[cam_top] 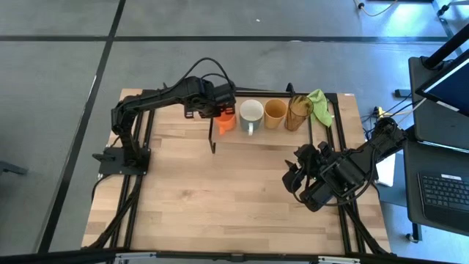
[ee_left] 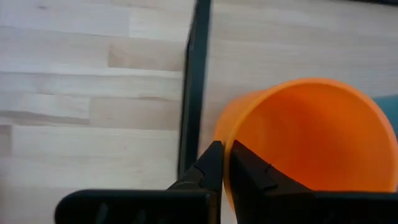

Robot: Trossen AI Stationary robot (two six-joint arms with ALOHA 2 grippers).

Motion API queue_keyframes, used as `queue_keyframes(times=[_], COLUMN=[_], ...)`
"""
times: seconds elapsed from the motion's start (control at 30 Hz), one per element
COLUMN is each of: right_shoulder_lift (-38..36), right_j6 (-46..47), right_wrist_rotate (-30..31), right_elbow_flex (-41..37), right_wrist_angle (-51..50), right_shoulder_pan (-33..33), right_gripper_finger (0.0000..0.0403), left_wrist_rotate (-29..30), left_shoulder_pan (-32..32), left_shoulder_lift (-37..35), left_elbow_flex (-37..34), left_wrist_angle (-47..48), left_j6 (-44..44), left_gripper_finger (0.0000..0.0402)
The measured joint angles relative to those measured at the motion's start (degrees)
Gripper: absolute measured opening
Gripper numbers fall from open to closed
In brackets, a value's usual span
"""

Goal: Stack small to large cups/mugs on shelf
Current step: Put the orange mug on the shelf

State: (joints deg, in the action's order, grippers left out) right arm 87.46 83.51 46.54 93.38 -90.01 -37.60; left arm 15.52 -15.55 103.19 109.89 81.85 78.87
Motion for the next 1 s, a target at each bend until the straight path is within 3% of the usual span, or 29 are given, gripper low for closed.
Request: queue_keyframes(times=[0.6,1.0], right_shoulder_lift=[0.00,0.00], right_j6=[0.02,0.02], right_wrist_rotate=[0.00,0.00], right_elbow_flex=[0.00,0.00], right_wrist_angle=[0.02,0.00], right_shoulder_pan=[0.00,-0.02], right_gripper_finger=[0.0200,0.0200], left_wrist_rotate=[-2.49,4.69], left_shoulder_pan=[1.43,1.77], left_shoulder_lift=[0.05,-0.02], left_elbow_flex=[0.72,9.09], left_wrist_angle=[-3.89,2.45], left_j6=[-4.61,-7.10], left_gripper_finger=[0.0061,0.0070])
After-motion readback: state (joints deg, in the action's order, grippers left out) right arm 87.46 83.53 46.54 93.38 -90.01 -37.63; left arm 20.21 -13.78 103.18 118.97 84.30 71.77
